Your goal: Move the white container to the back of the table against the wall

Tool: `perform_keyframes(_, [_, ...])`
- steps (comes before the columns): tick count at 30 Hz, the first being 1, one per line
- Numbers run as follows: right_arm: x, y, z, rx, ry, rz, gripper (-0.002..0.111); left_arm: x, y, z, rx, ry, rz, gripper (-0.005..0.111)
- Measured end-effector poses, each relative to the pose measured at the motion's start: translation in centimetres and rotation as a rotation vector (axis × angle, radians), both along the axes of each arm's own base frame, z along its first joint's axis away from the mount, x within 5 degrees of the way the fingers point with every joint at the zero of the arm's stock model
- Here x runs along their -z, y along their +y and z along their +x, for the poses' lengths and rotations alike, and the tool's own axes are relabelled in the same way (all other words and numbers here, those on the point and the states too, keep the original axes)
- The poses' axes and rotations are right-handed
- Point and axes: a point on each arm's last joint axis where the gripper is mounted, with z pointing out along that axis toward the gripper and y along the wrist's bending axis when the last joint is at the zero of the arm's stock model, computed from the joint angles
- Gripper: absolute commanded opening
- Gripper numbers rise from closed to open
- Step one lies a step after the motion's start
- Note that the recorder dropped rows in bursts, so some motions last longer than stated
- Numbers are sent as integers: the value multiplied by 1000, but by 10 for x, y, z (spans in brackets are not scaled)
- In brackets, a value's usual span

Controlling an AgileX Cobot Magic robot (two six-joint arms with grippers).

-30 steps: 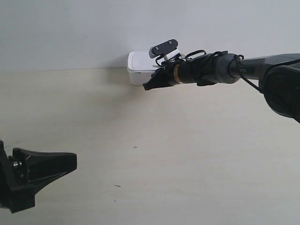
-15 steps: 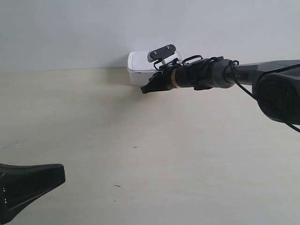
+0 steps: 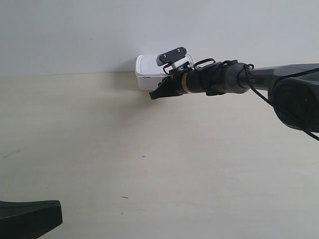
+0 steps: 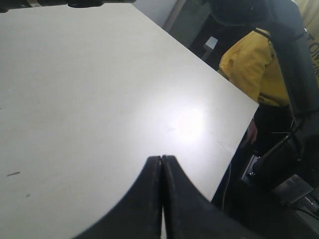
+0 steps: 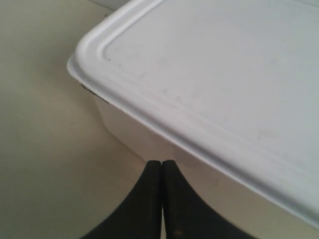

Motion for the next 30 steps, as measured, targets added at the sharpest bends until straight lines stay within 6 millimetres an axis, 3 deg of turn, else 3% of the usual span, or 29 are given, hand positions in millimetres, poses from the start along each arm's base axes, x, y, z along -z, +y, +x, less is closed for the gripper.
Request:
perform_keyframes(19, [-10, 5, -11, 4, 144, 156, 0, -1, 1, -2, 1, -13, 11, 0])
perform_keyframes(25, [-31, -4, -30, 20, 151, 125, 0, -2, 1, -3, -6, 0, -10, 0])
perform_keyframes(30, [-63, -14, -55, 19, 136, 91, 0, -10, 4, -11, -17, -59, -48, 0])
